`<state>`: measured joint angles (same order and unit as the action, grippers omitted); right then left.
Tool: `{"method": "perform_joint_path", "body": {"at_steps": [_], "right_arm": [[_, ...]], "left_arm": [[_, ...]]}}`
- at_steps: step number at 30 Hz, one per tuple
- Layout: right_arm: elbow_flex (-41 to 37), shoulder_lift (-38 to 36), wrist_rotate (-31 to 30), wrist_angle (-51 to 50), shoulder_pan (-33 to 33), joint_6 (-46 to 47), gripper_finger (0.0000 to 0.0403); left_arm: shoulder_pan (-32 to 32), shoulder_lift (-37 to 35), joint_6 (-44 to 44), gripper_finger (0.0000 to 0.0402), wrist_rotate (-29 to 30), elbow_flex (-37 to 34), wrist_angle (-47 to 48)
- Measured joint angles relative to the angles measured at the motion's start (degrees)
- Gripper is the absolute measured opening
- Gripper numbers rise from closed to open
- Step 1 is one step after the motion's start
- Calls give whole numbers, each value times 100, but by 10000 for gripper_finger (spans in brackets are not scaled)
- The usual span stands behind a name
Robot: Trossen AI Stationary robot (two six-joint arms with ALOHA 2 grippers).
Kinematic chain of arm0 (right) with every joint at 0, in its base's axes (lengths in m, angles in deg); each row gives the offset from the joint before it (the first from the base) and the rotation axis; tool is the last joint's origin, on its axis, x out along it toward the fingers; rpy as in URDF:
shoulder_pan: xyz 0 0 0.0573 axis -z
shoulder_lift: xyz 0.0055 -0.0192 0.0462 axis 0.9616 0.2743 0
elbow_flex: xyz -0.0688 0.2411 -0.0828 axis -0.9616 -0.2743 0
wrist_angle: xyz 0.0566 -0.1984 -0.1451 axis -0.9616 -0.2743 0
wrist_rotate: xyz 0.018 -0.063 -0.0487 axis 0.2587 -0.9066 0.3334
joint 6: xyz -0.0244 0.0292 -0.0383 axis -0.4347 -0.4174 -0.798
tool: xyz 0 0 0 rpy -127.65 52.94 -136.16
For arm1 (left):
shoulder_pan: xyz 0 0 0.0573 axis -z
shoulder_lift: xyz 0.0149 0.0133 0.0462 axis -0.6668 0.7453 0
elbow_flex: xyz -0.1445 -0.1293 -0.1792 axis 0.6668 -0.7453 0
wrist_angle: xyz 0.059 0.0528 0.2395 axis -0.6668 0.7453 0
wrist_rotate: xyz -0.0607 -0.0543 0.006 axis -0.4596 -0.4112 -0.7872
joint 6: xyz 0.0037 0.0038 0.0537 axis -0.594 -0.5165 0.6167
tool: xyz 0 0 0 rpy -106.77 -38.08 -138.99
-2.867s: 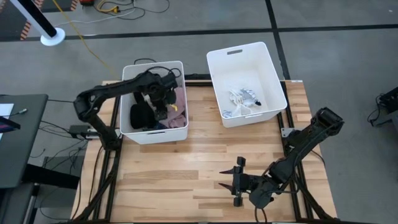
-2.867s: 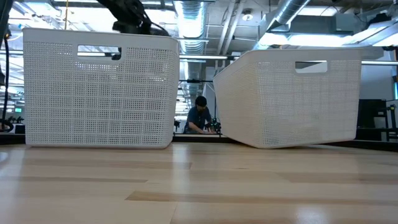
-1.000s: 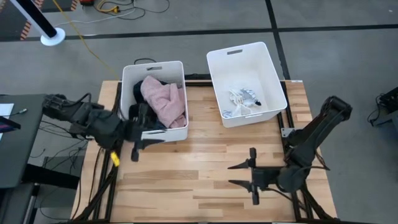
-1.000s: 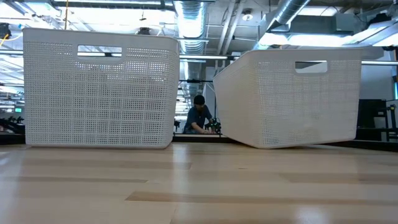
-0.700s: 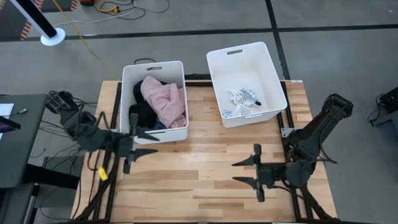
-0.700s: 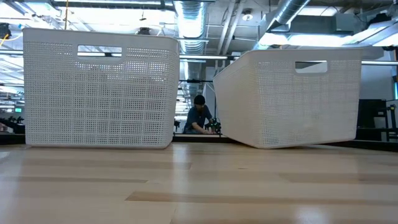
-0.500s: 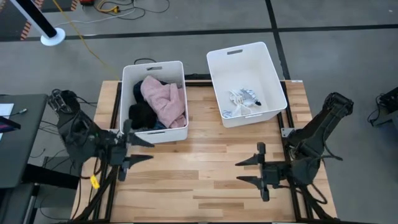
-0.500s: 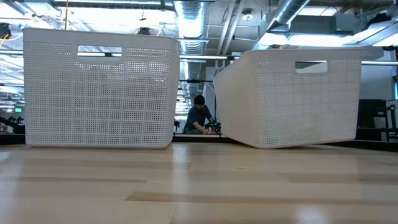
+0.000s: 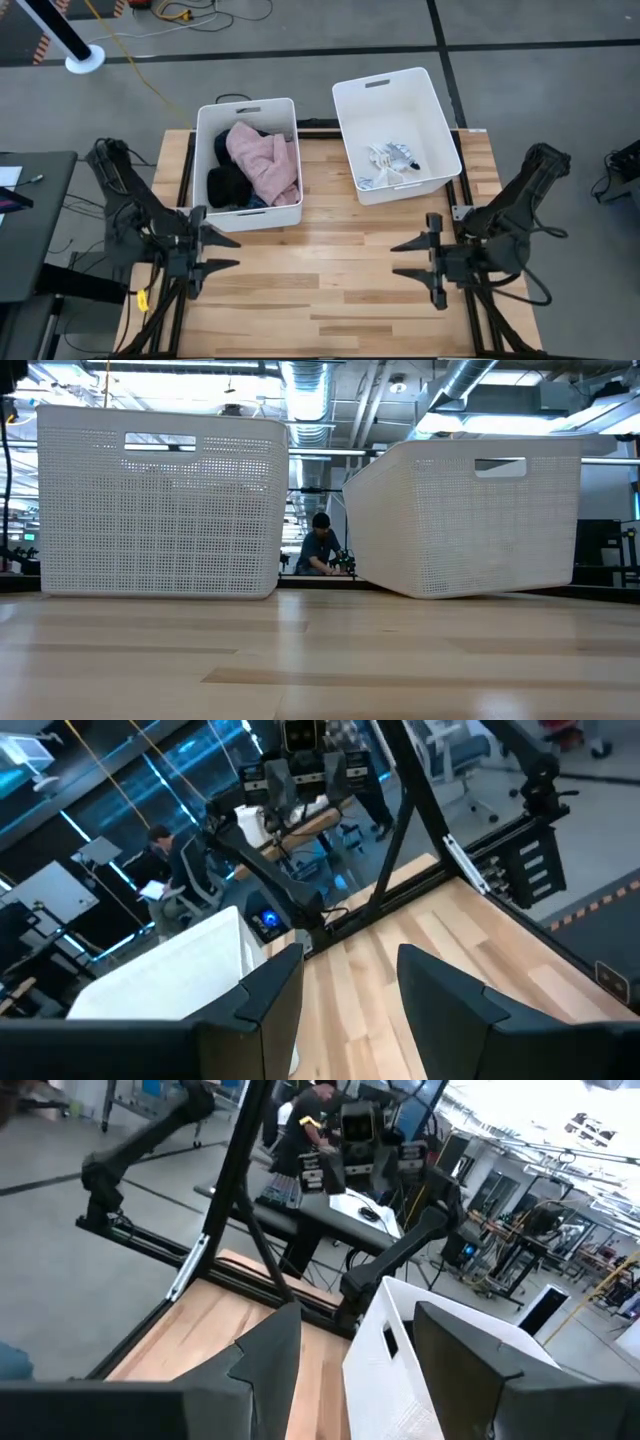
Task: Sort clothes
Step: Return to Home Position
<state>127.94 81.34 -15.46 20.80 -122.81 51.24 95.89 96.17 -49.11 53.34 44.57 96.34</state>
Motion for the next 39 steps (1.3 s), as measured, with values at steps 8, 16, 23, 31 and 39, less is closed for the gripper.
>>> {"method": "perform_joint_path", "body": {"at_steps": [8,16,23,31,39], "right_arm": [[0,-227,229,-620,260,356,209],[0,-238,359,-2355,1311,1856,209],[20,-238,608,-2899,2096,1974,209],[205,-183,1225,-3945,3142,2246,209],[225,-91,1914,-4402,4108,2212,209]], "left_arm": [[141,-771,-55,157,9,-1265,-1004],[139,-862,-760,157,6,-1870,-1065],[136,-602,-1173,157,2,-1890,-1008],[136,-227,-1914,157,-313,-1890,-830],[136,250,-2916,157,-577,-1890,-407]]}}
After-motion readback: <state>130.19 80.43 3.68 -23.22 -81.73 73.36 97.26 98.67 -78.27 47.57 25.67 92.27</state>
